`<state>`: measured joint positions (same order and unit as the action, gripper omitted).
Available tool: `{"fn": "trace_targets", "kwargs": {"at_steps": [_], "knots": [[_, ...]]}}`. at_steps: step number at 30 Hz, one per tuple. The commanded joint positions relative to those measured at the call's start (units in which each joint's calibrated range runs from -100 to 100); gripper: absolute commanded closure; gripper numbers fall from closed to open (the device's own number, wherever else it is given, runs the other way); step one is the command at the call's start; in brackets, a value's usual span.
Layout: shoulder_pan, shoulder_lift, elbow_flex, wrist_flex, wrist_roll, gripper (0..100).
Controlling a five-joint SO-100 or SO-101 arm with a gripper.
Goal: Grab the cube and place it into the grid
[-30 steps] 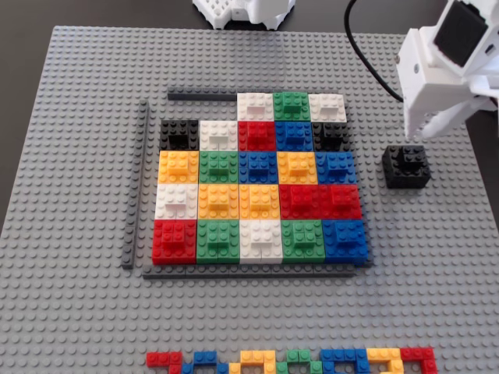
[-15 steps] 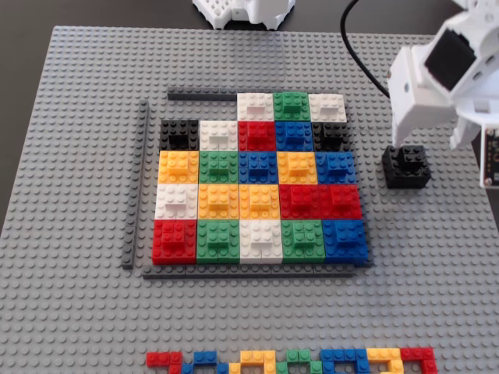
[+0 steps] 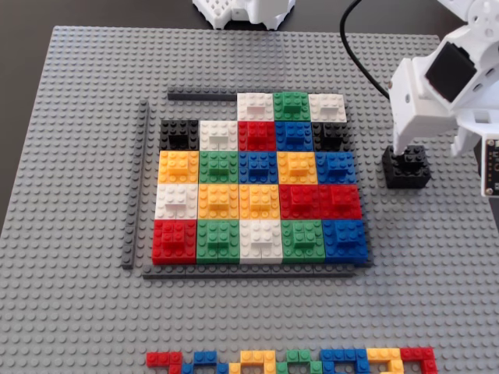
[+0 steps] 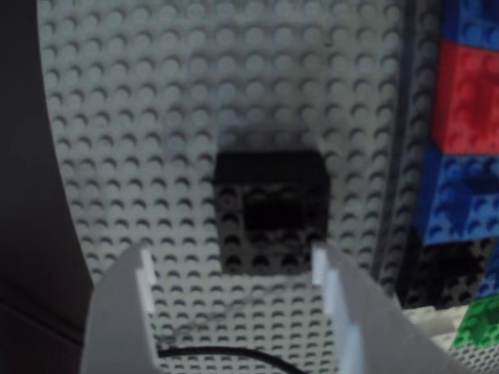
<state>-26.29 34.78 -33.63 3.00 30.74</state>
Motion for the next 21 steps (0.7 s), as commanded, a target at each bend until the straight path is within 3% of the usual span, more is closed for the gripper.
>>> {"fn": "trace_targets", "kwargs": {"at_steps": [1,12,21], "knots": [[-0.9,-1.0,-3.9,-0.2,-0.6,75],[-1.0,-0.3,-4.9,-0.1,-0.6,77],[-0.7,-0.4,-3.9,0.0,-0.6,86]]}}
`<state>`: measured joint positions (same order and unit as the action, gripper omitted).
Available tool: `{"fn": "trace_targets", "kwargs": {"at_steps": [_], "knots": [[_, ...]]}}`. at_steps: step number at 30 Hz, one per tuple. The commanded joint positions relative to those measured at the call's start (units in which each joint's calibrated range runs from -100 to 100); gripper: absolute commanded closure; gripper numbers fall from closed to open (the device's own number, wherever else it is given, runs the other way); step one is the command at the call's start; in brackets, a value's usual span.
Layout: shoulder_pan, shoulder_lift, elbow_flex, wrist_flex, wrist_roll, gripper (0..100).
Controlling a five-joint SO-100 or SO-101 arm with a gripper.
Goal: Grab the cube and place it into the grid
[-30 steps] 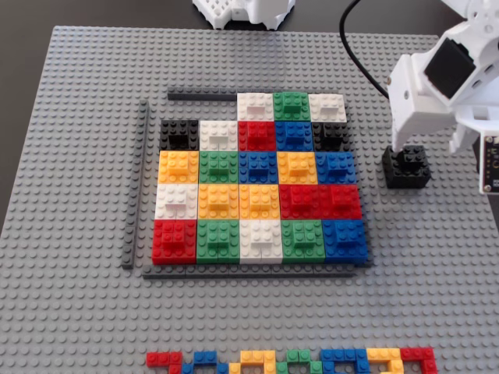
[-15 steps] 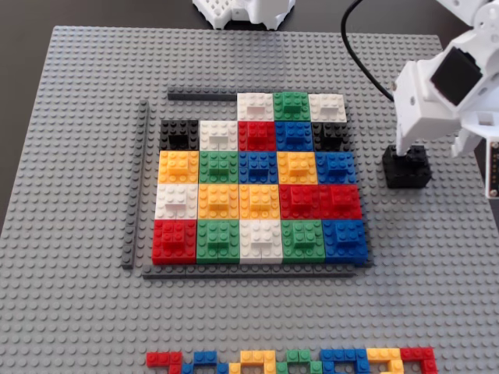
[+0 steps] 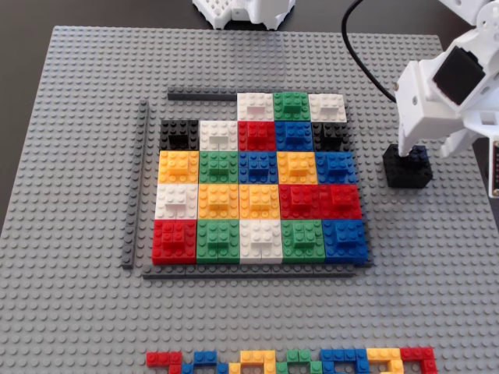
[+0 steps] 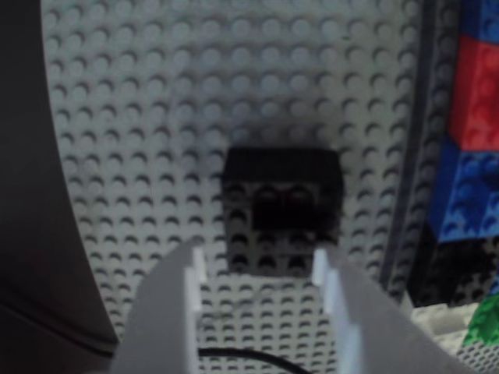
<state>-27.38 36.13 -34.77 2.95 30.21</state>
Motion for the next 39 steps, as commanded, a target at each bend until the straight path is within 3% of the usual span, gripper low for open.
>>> {"fn": "trace_targets", "kwargs": {"at_steps": [1,28,39], "knots": [[0.4,-1.8,-2.6,0.1,0.0,87],[1.8,-6.6,-6.4,2.9,0.5,95],[1.1,-26.2,4.4,3.6,1.2,95]]}}
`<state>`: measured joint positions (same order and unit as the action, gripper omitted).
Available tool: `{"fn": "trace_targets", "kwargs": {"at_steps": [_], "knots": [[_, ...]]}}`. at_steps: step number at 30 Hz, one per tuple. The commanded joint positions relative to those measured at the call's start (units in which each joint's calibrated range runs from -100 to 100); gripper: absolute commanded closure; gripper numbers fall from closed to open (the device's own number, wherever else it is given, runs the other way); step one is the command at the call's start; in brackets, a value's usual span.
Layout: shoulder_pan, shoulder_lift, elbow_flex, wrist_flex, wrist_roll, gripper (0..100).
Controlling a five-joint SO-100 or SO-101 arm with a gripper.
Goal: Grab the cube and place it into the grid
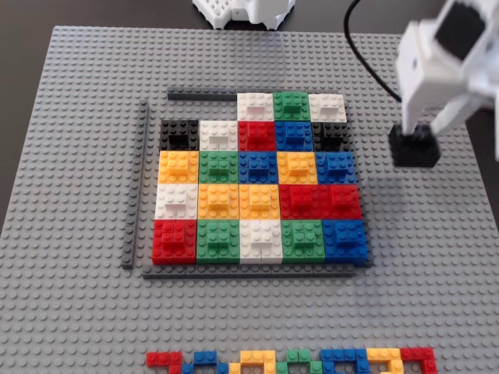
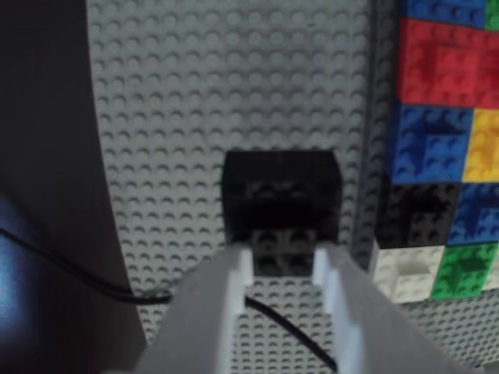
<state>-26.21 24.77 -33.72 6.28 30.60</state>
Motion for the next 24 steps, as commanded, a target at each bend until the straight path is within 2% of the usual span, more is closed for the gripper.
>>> {"fn": "trace_targets", "kwargs": {"at_steps": [1,15,24], "knots": [[0.0,-17.1,4.9,0.3,1.0,95],[4.9,-46.2,30.3,0.0,6.6,94],[15.3,-58.0,41.8,0.3,10.9,96]]}}
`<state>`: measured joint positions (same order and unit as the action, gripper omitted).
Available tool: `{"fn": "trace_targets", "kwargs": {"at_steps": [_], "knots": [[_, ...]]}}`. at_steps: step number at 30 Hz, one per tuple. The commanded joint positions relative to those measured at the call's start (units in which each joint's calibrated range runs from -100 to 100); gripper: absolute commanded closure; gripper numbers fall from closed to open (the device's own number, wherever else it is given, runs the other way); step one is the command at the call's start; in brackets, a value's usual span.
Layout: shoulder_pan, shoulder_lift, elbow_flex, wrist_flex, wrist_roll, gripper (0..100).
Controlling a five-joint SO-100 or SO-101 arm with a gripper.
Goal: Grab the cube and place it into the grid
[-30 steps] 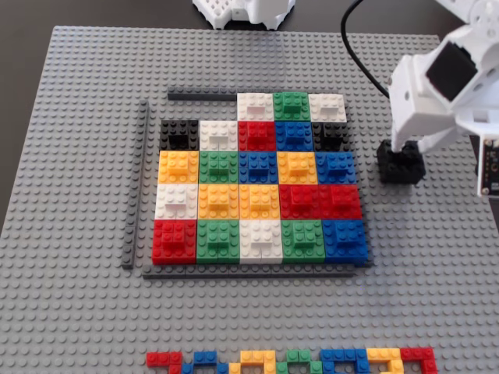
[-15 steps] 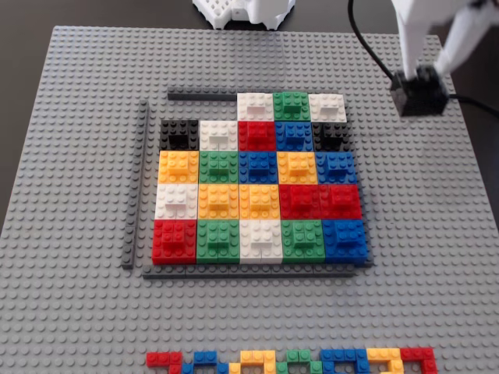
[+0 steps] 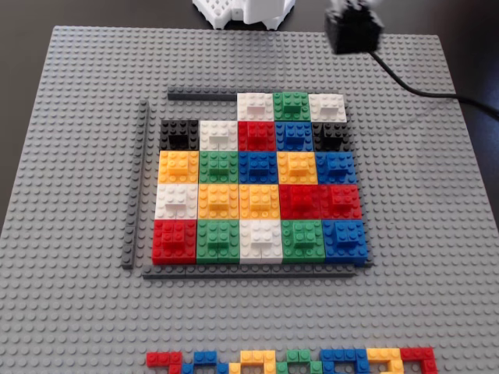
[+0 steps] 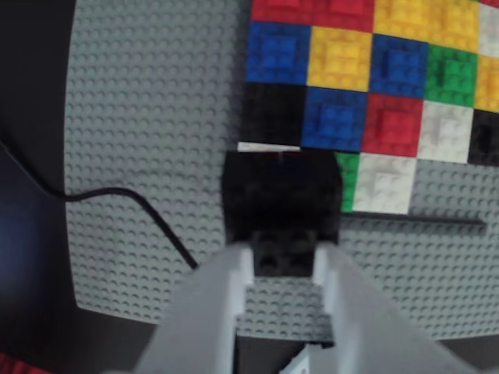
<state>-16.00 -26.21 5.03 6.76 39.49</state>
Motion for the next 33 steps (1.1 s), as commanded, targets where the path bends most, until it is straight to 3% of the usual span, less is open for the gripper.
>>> {"fn": "trace_targets", "kwargs": {"at_steps": [1,19,33], "knots": [[6.4,-7.8,4.4,-0.2,2.6,96],[25.9,-18.7,30.3,-4.6,13.4,96],[29.7,-10.3,41.5,-14.1,16.8,97]]}}
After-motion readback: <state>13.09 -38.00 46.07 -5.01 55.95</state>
